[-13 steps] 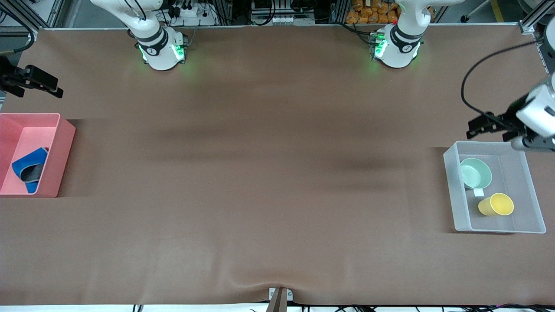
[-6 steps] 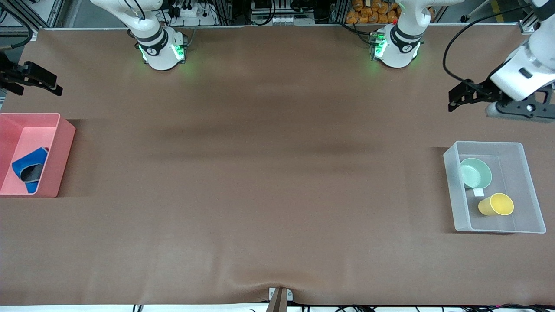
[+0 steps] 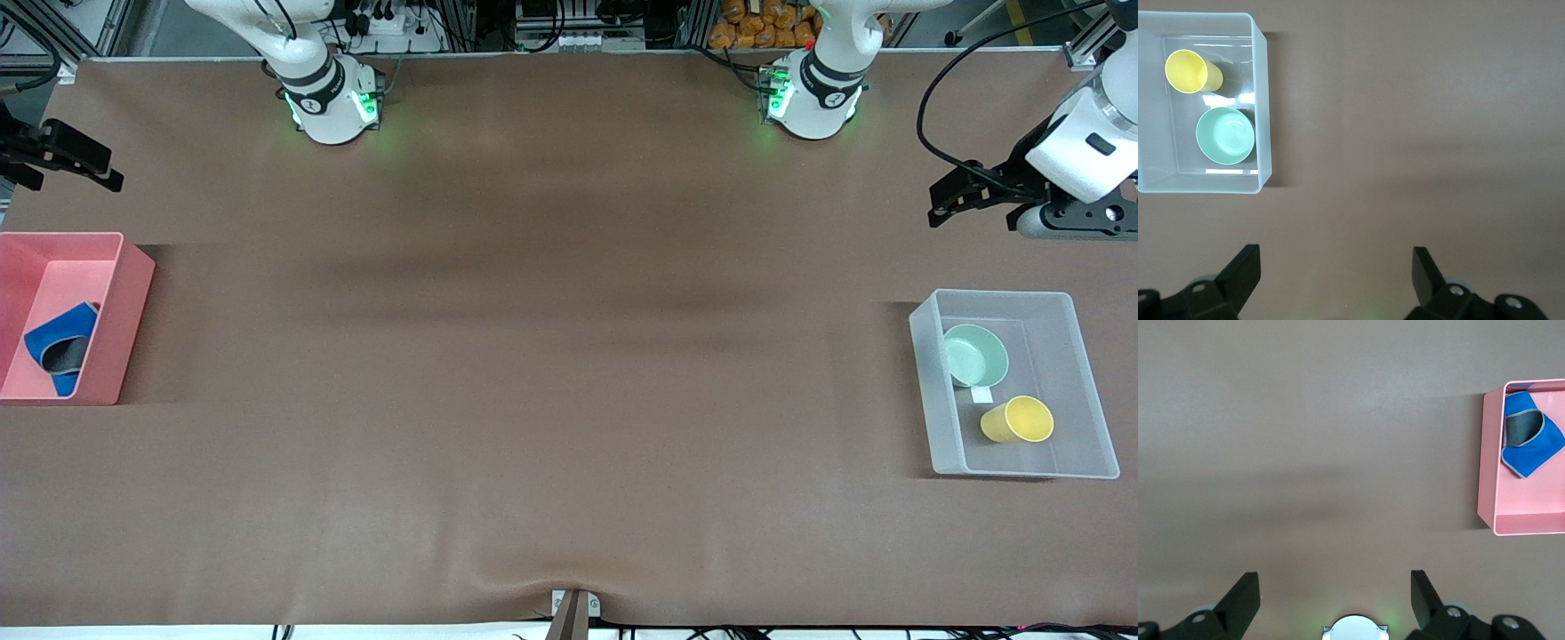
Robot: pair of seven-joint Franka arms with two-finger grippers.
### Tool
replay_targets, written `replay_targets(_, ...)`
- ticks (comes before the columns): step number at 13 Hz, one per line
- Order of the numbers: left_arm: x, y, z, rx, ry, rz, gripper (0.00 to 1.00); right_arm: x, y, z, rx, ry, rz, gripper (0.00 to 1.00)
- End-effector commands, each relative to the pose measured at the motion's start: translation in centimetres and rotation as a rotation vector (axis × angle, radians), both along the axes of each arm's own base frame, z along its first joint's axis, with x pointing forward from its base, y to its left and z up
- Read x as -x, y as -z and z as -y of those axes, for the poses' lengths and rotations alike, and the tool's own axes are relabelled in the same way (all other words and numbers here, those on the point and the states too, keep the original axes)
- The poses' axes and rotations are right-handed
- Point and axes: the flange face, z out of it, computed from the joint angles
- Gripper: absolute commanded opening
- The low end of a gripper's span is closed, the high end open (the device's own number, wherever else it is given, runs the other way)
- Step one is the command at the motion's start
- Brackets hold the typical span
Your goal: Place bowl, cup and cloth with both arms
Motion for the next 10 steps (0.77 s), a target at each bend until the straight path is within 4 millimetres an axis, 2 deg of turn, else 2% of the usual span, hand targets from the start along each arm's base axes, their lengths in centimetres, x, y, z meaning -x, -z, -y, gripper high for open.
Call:
replay_targets(1, -0.06, -0.59, -0.13, -0.013, -0.012, -0.002, 1.0, 0.69, -0.06, -0.16, -0.023, -0.008, -0.001, 1.0)
replay_targets(10, -0.49, 0.07, -0.01, -0.009, -0.005, -0.015, 1.0, 1.07, -0.04, 0.22, -0.023, -0.003, -0.021, 1.0)
